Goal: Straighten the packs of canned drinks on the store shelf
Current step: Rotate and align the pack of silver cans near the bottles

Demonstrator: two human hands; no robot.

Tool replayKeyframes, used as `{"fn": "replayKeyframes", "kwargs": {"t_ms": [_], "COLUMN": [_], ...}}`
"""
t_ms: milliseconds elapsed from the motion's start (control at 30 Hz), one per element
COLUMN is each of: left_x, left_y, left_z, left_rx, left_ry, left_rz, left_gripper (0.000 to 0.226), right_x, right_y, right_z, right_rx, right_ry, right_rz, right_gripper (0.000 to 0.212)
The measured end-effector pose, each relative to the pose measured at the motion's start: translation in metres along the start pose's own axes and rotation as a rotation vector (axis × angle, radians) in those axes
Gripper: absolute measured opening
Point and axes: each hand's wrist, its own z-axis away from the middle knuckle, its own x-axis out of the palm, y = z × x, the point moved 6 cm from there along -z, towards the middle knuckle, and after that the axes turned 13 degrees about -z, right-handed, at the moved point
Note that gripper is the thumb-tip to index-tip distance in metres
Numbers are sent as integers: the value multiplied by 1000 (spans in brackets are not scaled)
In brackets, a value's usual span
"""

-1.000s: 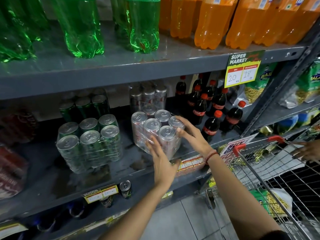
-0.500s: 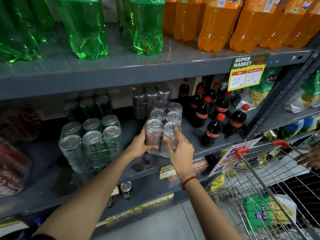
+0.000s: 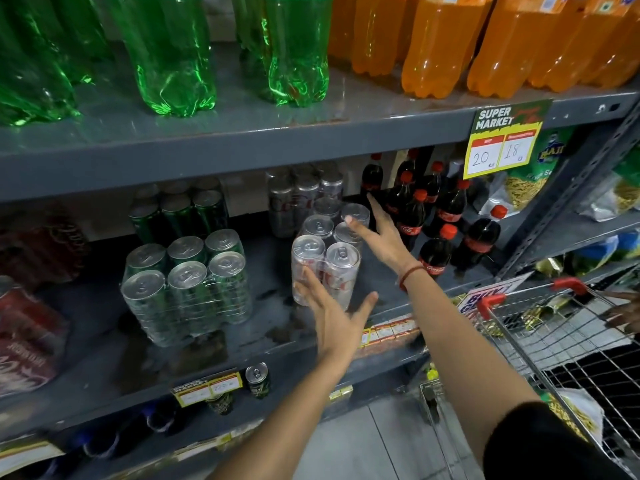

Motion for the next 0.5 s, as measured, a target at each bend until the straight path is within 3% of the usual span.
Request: {"fn": "replayKeyframes", "kwargs": {"t_ms": [167, 367, 500], "left_x": [17, 20, 2], "left_y": [16, 18, 5], "left_z": [-11, -22, -40], "left_rx": [-73, -119, -89], "left_ry": [36, 61, 95], "left_rz": [-4, -35, -91], "left_gripper": [130, 127, 121], "right_x": [8, 10, 5], "right_y": [15, 23, 21], "right_z": [-21, -19, -7], "right_rx": [116, 59, -5], "right_ry": [-175, -127, -70], "right_rz": [-105, -171, -50], "right_gripper": [91, 85, 91]}}
